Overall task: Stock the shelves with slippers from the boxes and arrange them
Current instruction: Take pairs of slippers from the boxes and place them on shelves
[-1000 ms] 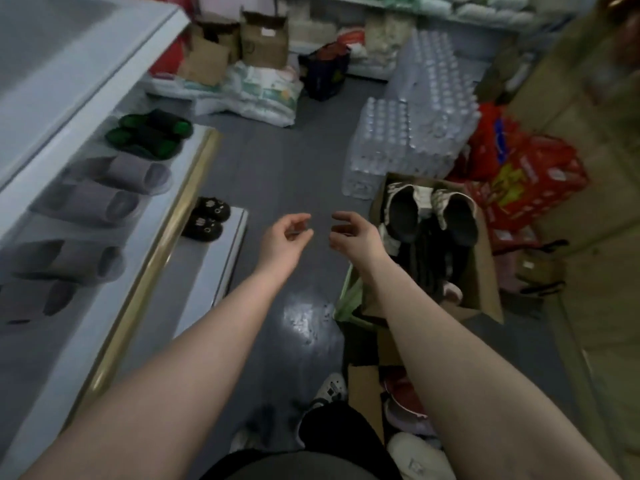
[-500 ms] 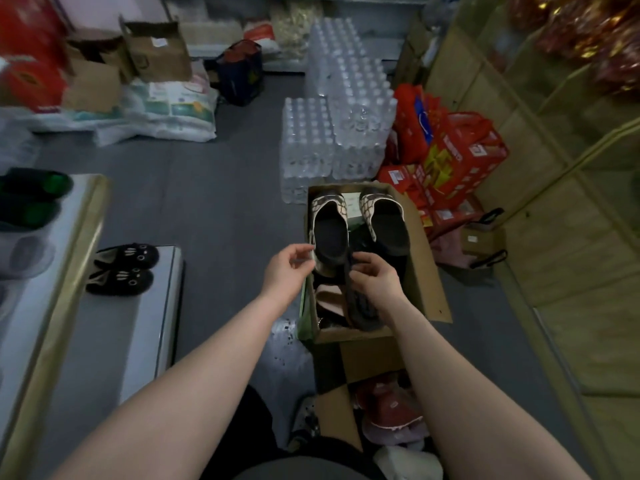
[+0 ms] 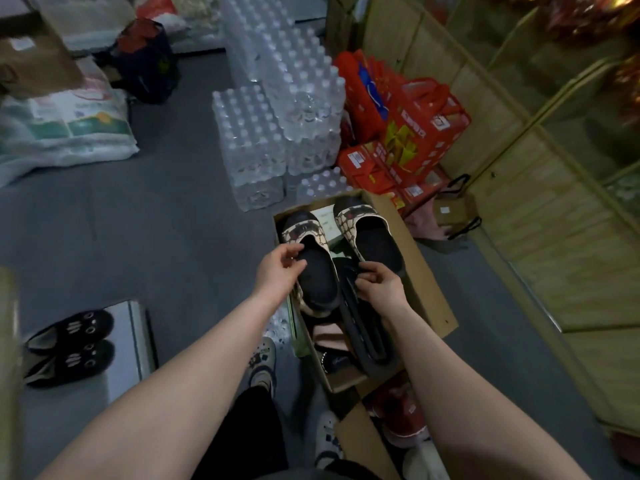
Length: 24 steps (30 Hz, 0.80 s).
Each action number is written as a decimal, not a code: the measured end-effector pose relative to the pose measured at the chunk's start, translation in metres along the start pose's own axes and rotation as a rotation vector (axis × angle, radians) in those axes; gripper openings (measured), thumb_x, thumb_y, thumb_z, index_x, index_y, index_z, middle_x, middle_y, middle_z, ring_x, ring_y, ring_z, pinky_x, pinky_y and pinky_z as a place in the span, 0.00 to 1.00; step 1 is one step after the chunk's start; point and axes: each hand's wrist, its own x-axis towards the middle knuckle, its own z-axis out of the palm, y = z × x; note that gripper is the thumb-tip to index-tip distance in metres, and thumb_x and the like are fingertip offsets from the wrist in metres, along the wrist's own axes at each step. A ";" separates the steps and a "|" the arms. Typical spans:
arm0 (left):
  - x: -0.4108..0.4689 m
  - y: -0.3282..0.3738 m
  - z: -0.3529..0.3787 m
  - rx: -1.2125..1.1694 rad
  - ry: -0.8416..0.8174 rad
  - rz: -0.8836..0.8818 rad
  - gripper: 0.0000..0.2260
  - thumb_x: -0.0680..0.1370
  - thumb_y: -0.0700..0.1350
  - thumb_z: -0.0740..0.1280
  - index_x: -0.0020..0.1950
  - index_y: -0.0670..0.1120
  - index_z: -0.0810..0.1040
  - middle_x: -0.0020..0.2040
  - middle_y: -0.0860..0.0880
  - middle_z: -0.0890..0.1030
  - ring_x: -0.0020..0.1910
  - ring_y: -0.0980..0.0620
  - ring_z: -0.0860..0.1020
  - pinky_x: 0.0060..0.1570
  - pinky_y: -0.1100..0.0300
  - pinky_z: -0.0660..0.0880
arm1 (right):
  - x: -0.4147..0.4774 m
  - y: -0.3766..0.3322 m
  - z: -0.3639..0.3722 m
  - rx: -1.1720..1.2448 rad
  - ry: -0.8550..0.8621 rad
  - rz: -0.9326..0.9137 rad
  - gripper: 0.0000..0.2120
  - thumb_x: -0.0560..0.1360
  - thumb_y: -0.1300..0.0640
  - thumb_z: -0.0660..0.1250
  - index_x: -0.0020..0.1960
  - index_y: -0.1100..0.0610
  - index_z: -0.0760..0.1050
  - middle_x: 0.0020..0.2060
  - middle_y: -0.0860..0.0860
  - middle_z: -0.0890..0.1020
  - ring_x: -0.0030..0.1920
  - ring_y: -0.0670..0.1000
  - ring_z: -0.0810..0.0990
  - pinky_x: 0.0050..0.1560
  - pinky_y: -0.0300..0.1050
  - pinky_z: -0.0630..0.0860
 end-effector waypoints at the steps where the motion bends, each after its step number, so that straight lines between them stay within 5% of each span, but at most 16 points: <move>1: 0.015 0.003 -0.005 0.019 -0.021 0.000 0.13 0.76 0.40 0.70 0.58 0.52 0.79 0.54 0.51 0.81 0.52 0.53 0.79 0.52 0.61 0.74 | 0.008 -0.004 0.006 0.005 0.020 0.019 0.16 0.75 0.67 0.68 0.57 0.50 0.77 0.40 0.51 0.79 0.41 0.52 0.81 0.55 0.60 0.81; 4: 0.059 0.008 -0.017 0.068 -0.078 0.011 0.13 0.75 0.40 0.71 0.57 0.54 0.79 0.54 0.52 0.82 0.53 0.53 0.80 0.58 0.56 0.76 | 0.034 -0.015 0.021 0.028 0.121 0.062 0.17 0.74 0.66 0.69 0.58 0.49 0.77 0.40 0.48 0.80 0.42 0.51 0.81 0.55 0.59 0.81; 9: 0.118 0.016 -0.021 0.142 -0.210 0.030 0.14 0.76 0.40 0.70 0.61 0.49 0.79 0.57 0.51 0.81 0.56 0.53 0.79 0.60 0.56 0.75 | 0.074 -0.044 0.032 -0.001 0.314 0.104 0.26 0.72 0.64 0.71 0.69 0.53 0.73 0.58 0.51 0.80 0.55 0.54 0.81 0.60 0.53 0.78; 14: 0.155 0.018 -0.008 0.200 -0.287 0.051 0.15 0.78 0.38 0.68 0.65 0.46 0.77 0.59 0.50 0.80 0.55 0.56 0.77 0.55 0.65 0.73 | 0.118 -0.057 0.042 0.049 0.317 0.166 0.29 0.73 0.61 0.71 0.73 0.55 0.70 0.63 0.51 0.79 0.59 0.54 0.80 0.63 0.53 0.77; 20: 0.182 0.010 0.012 0.287 -0.376 0.070 0.17 0.79 0.38 0.65 0.67 0.46 0.75 0.60 0.53 0.78 0.58 0.58 0.75 0.59 0.66 0.69 | 0.154 -0.062 0.059 0.378 0.291 0.235 0.16 0.73 0.61 0.72 0.60 0.58 0.77 0.48 0.56 0.85 0.49 0.57 0.83 0.56 0.54 0.81; 24: 0.195 0.004 0.018 0.318 -0.387 0.110 0.22 0.78 0.43 0.67 0.72 0.50 0.70 0.68 0.49 0.75 0.67 0.51 0.74 0.68 0.51 0.69 | 0.165 -0.055 0.057 0.201 0.403 0.247 0.03 0.69 0.53 0.72 0.40 0.52 0.79 0.41 0.55 0.84 0.44 0.58 0.82 0.51 0.57 0.82</move>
